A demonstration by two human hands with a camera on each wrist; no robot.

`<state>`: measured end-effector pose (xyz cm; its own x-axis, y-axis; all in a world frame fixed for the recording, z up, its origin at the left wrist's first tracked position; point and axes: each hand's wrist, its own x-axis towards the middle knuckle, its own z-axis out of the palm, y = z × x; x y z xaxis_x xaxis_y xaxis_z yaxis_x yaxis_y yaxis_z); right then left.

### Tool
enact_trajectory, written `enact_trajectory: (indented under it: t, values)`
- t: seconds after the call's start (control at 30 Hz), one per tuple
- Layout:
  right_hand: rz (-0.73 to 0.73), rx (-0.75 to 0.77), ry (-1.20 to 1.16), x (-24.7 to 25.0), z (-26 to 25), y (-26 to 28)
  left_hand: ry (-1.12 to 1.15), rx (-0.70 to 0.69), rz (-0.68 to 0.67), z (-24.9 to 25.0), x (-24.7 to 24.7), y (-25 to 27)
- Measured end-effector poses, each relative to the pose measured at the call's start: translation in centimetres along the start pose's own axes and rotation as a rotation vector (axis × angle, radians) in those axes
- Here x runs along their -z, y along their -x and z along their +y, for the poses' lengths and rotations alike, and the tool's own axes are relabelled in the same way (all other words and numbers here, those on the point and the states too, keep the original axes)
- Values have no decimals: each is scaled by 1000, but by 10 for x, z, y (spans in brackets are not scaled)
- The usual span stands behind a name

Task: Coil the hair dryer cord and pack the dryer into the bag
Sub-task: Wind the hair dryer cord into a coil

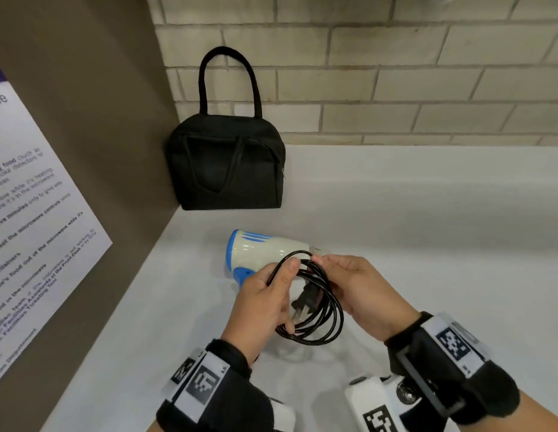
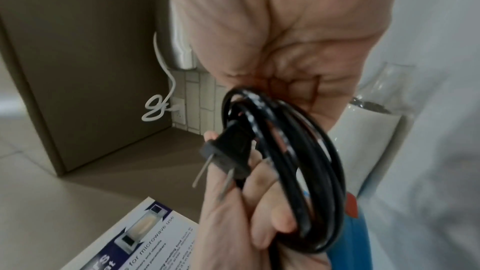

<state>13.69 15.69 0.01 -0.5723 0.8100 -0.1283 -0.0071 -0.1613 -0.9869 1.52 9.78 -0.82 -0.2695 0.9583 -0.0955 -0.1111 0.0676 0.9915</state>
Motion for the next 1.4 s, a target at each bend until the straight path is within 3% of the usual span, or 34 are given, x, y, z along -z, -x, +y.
enact_trajectory:
  t: [0.23, 0.43, 0.57, 0.7, 0.87, 1.1, 1.4]
  values:
    - [-24, 54, 49, -4, 1, 10, -38, -76, 75, -10, 0, -5]
    - [-151, 185, 298, -4, 3, 19, -47, -159, 138, -9, -2, -9]
    - [15, 311, 392, -8, 13, 11, -55, -228, 112, -12, -4, -12]
    - [148, 366, 548, -11, 20, 8, -78, -198, 80, -10, -3, -14]
    - [186, 438, 661, -9, 20, 9, -72, -158, 98, -6, -3, -12]
    - [304, 524, 630, 0, 14, 5, -116, -167, -6, -6, -6, -8]
    - [292, 549, 495, 1, 5, 1, -264, -141, 78, -10, -5, -12]
